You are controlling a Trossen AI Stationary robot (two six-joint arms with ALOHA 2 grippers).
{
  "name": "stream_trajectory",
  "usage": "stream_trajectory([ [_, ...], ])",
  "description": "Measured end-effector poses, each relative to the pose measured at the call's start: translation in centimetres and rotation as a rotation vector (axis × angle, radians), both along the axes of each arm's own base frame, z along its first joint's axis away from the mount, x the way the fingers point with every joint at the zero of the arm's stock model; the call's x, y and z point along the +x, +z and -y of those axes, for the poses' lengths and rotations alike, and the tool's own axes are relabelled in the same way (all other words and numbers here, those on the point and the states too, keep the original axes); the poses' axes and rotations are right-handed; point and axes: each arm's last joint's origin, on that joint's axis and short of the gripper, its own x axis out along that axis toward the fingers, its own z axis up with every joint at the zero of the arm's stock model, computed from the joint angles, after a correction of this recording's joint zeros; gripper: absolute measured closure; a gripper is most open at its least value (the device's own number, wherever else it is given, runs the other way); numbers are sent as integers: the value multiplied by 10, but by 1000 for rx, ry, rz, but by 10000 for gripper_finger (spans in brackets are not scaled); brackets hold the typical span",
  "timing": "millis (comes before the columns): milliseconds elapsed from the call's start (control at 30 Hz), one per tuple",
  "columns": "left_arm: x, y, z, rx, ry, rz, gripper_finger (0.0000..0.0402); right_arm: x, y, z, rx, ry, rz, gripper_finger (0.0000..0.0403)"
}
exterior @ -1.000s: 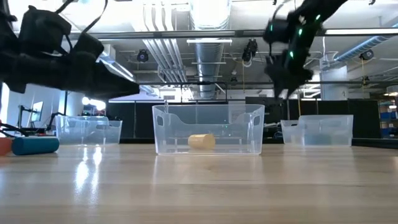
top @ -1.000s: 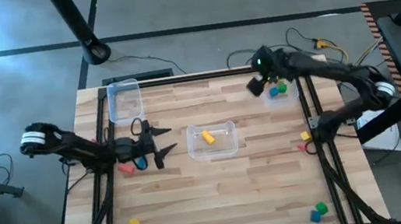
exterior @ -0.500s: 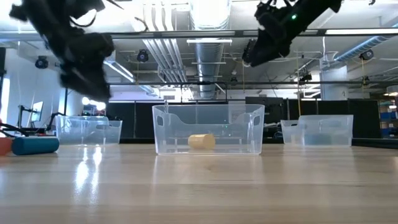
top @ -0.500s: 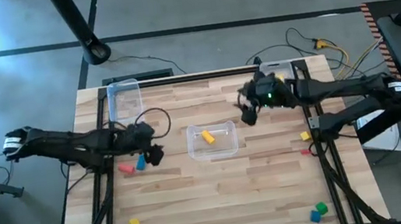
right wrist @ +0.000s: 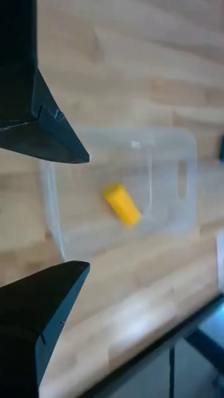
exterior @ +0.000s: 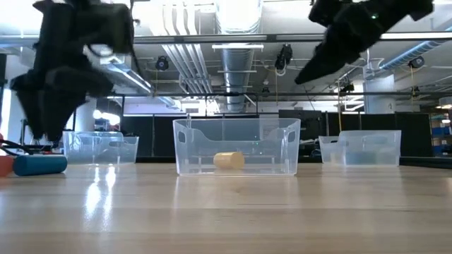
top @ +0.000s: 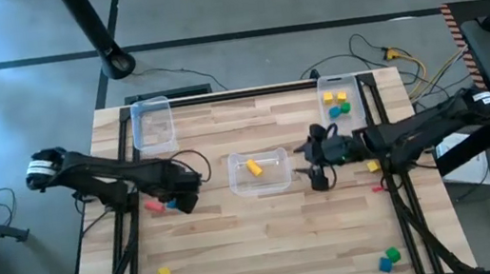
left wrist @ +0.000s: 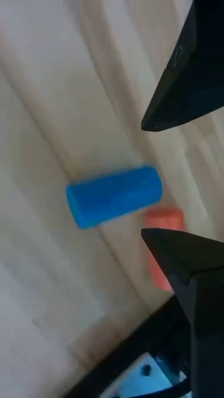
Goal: Sort blocks by size
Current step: Put the blue cylindrical block into the center transparent bin
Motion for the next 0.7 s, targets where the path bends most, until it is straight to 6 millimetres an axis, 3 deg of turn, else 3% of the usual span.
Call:
stream_trajectory([
  [133, -4, -12, -9, -13, 48, -45, 164, -5, -9, -14, -4, 33, -21, 145],
  [267, -2, -20, -21, -43, 99, 51, 180, -7, -12, -24, -9, 57, -28, 153],
  [400, -9, -32, -30, -73, 151, -6, 191, -8, -12, -28, -3, 71, -27, 156],
  [567, -14, -45, -29, -154, 159, -36, 209, -9, -13, -29, -2, 74, -29, 154],
  [700, -13, -53, -28, -184, 156, -49, 247, -9, -13, -29, -4, 73, -29, 159],
])
